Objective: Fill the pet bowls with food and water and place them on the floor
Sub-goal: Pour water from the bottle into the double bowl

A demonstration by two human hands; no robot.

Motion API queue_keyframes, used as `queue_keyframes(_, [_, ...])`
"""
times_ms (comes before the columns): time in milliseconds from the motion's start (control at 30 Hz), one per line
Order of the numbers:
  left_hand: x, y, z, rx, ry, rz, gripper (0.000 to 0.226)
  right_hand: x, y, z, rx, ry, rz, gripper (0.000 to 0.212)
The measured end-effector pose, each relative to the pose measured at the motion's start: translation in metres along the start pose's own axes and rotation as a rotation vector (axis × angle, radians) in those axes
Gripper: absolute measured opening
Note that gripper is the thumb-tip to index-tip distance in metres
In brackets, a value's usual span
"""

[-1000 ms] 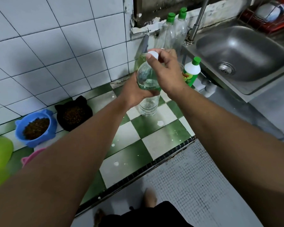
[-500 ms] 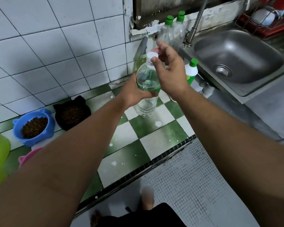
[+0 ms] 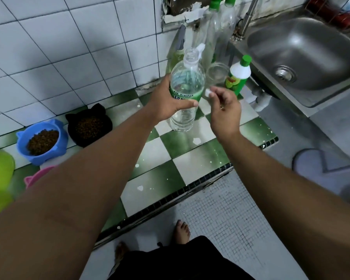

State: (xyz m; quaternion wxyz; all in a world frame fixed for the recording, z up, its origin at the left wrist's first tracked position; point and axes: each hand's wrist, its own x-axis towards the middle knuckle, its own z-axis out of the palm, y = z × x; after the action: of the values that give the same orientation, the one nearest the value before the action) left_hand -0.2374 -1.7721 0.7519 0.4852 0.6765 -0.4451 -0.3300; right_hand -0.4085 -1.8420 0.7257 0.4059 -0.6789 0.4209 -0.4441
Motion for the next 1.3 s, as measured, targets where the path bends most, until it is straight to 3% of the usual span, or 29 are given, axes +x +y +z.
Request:
queue_keyframes(167, [-0.001,-0.001,0.001,0.023,0.018,0.02,0.088,-0.058,0.074,-0.005,-0.294,-0.205,0.136,0.018])
queue_keyframes(300, [0.001,-0.001,0.003,0.075,0.027,0.049,0.095,-0.074,0.093,-0.002,-0.401,-0.335,0.116,0.019])
queue_keyframes(600, [0.006,-0.006,0.008,0.101,0.069,0.084,0.101,-0.062,0.096,0.001,-0.489,-0.409,0.105,0.024])
queue_keyframes(833, [-0.002,-0.003,0.013,0.075,0.125,0.079,0.096,-0.035,0.06,0.027,-0.235,-0.284,0.147,0.08])
queue_keyframes(933, [-0.007,0.004,0.014,0.119,0.18,0.049,0.094,-0.024,0.041,0.045,-0.076,-0.292,0.156,0.076])
queue_keyframes(1067, [-0.017,0.011,0.006,0.173,0.296,0.067,0.088,-0.024,0.03,0.059,-0.025,-0.286,0.16,0.086])
queue_keyframes(1300, [-0.059,0.022,-0.05,-0.042,0.539,0.014,0.077,-0.039,-0.001,0.1,-0.057,-0.376,0.067,0.11])
